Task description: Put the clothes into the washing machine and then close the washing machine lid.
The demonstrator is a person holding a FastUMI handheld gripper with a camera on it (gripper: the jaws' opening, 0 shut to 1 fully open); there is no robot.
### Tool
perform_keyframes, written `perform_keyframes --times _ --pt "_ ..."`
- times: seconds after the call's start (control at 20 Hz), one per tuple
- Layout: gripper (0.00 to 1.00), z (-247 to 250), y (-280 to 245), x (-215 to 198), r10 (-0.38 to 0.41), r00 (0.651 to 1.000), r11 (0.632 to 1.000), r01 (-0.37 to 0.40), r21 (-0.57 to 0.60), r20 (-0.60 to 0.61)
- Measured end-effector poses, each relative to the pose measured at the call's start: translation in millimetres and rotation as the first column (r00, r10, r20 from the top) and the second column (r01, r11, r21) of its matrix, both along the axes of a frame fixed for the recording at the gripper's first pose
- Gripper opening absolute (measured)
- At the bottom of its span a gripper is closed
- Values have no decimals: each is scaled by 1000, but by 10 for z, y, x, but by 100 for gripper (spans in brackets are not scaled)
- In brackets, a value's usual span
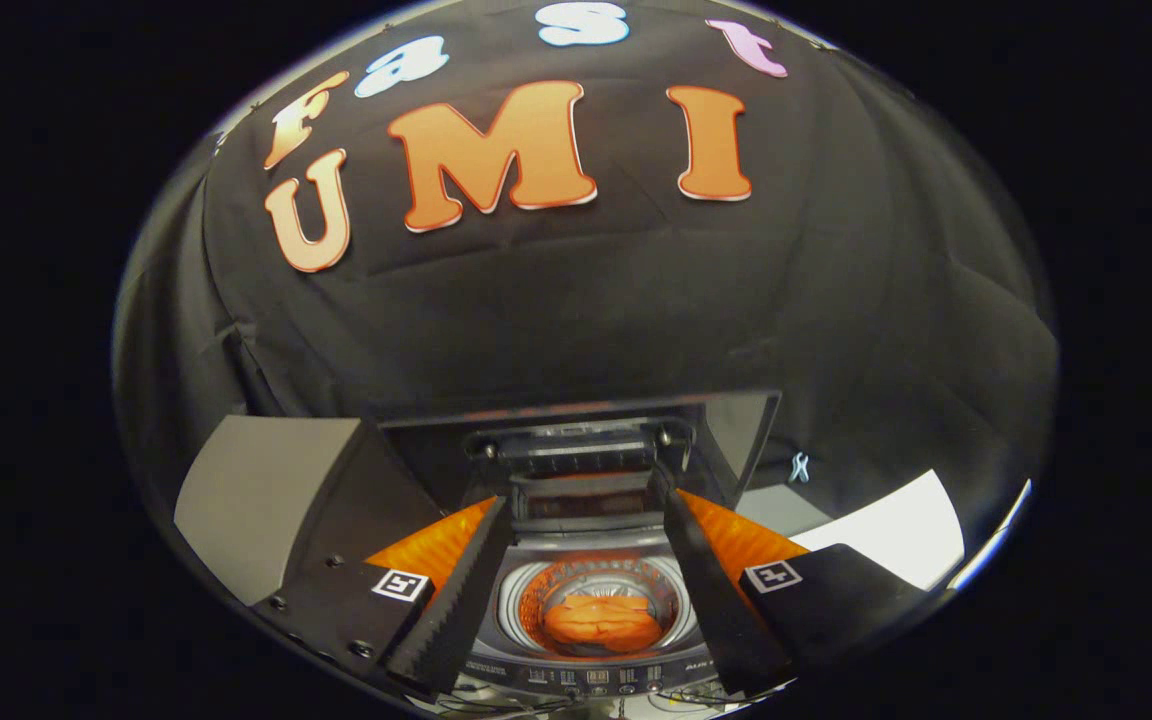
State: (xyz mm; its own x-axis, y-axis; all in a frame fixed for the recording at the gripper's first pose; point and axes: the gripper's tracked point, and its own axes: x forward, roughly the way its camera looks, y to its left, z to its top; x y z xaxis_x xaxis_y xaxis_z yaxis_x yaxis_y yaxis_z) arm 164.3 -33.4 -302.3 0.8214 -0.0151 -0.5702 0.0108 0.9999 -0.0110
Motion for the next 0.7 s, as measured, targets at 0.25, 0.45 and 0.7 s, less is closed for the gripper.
perform_keyframes --times 0.25,0.45,0.7 --pt "99 397 156 308 27 997 1000 -26 -10 77" --pt "99 409 256 704 62 992 997 -57 -44 109" --pt "99 56 138 1193 16 999 998 -14 -54 35"
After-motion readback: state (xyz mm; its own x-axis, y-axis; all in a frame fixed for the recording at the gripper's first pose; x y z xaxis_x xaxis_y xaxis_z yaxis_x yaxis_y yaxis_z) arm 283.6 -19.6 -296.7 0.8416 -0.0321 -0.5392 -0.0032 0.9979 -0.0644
